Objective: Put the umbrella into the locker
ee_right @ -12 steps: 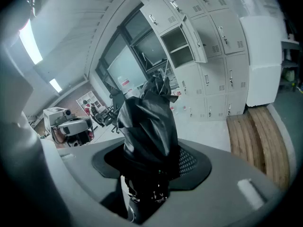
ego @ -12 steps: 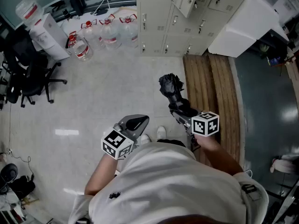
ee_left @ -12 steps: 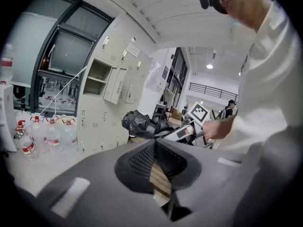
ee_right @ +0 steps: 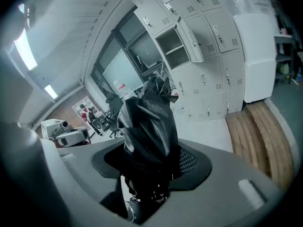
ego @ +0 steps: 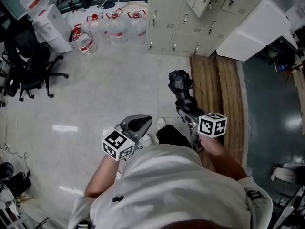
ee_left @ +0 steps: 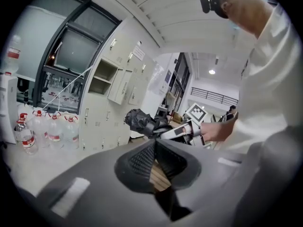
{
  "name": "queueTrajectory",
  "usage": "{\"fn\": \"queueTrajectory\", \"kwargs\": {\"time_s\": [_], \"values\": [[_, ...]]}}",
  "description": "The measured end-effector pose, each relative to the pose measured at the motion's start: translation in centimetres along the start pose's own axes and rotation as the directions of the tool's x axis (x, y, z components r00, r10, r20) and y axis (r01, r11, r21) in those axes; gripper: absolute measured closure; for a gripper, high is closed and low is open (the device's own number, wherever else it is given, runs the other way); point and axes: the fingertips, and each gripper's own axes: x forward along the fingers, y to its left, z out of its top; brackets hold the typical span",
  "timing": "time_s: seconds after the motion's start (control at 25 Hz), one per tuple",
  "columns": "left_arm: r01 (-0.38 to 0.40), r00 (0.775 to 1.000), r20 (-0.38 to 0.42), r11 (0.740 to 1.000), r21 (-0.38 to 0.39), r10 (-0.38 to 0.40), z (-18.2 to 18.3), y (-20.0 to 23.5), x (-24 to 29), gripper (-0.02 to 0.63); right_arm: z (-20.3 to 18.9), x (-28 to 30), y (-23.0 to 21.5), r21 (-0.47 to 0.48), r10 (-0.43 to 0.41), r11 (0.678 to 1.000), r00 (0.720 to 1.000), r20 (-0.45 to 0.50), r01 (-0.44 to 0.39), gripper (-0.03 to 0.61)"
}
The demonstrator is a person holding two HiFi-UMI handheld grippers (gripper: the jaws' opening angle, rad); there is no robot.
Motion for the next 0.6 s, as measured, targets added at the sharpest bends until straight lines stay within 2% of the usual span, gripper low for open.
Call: {"fn": "queueTrajectory", "kwargs": {"time_s": [0.16,0.32,0.6], "values": [[-0.013,1.000,-0.004,1.000,-0.006,0.013,0.3,2.4,1.3,0.557,2.0,2.1,-1.2,-0.023,-0.007,1.000,1.000,-0.014,0.007,0.339],[-0.039,0.999,-0.010,0.999,0.001,0.039,2.2,5.9,3.3,0.557,5.6,5.1,-3.1,-0.036,0.013,0.999,1.000,-0.013,-0.013,0.341],[-0.081,0.996,-0.024,0.995,0.063,0.082,8.7,12.5,8.9,0.558,14.6,10.6,-6.5,-0.094,0.049,0.994,0.999,-0.006,-0.049,0.341]]}}
